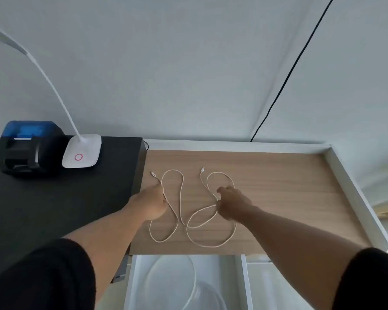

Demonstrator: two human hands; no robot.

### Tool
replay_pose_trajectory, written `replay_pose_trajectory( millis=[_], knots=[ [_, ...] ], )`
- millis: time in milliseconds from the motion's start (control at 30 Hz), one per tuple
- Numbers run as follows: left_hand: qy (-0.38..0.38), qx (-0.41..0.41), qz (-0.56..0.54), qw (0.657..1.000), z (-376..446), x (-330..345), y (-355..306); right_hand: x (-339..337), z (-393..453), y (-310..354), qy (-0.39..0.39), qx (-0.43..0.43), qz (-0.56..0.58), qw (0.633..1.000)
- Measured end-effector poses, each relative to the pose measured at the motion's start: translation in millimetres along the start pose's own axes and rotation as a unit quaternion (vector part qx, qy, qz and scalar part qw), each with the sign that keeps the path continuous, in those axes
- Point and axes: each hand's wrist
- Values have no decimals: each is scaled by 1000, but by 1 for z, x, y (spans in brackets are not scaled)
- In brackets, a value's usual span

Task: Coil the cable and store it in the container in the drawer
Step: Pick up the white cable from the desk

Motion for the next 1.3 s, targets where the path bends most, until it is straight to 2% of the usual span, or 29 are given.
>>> replay_pose_trajectory(
  millis=[133,400,533,600,700,800,900,967,1033,1100,1167,1233,1300],
  knots=[
    [-69,-41,32,996,5,19,1,9,9,4,-24,-3,-20,1000],
    [-129,-112,-32,985,3,57,-4,39,18,3,-18,11,-61,998],
    [-82,-184,-25,979,9,60,0,48,15,3,-48,37,-19,998],
    [-57,-185,-74,978,9,58,0,47,11,2,-75,56,19,995],
    [-44,-173,-207,962,3,49,-5,41,1,-2,-108,72,68,989],
    [9,-180,-362,915,-6,29,-16,26,-8,-5,-147,86,132,977],
    [37,-180,-459,869,-18,1,-28,5,-16,-3,-172,97,209,958],
    [20,-174,-508,844,-26,-14,-37,-11,-22,0,-166,100,314,930],
    [-21,-177,-546,819,-33,-26,-48,-29,-30,8,-135,116,437,882],
    [-47,-189,-596,779,-41,-37,-62,-49,-38,19,-97,146,551,816],
    [-38,-185,-632,752,-52,-45,-76,-71,-45,33,-61,157,651,740],
    [-20,-169,-635,754,-63,-50,-93,-94,-52,47,-34,151,723,673],
    [-14,-139,-629,765,-75,-56,-112,-116,-58,60,-29,137,769,624]
  ],
)
Point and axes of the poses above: each hand's wrist, its own z-axis towards the middle knuckle, its own x-axis out of the palm, y = z × x, and after that the axes turned 13 degrees about -y, right-handed
